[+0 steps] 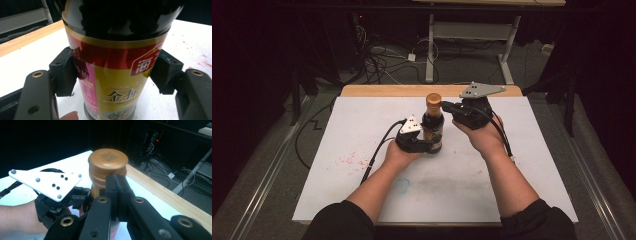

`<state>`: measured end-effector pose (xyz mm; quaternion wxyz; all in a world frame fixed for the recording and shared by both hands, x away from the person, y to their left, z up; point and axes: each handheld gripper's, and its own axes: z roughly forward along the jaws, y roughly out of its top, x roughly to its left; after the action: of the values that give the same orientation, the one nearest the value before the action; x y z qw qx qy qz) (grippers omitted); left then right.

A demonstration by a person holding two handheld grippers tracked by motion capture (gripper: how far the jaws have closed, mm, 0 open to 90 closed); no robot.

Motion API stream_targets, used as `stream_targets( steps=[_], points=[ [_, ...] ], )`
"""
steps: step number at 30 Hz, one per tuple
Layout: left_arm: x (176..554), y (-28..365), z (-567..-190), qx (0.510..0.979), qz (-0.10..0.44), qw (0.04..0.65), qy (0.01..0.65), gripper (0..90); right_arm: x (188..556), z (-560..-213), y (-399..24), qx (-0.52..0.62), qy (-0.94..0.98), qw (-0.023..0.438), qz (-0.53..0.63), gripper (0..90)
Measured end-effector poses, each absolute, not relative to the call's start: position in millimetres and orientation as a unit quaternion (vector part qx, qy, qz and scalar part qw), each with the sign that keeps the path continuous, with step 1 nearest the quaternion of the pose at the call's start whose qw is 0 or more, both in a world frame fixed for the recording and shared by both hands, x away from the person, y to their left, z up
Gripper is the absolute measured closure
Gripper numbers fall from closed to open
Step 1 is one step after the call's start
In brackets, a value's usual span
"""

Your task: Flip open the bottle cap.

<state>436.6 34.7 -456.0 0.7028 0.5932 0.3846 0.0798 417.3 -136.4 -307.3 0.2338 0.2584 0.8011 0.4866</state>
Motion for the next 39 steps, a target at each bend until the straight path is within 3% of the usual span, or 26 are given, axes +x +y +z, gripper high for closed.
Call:
stream_targets(
  steps=[39],
  points=[
    [440, 38, -455, 0.596, 0.066, 0.702, 0.384, 30.9, 425, -295, -129, 0.242, 0.814, 0.234, 0.473, 90.0]
  ],
)
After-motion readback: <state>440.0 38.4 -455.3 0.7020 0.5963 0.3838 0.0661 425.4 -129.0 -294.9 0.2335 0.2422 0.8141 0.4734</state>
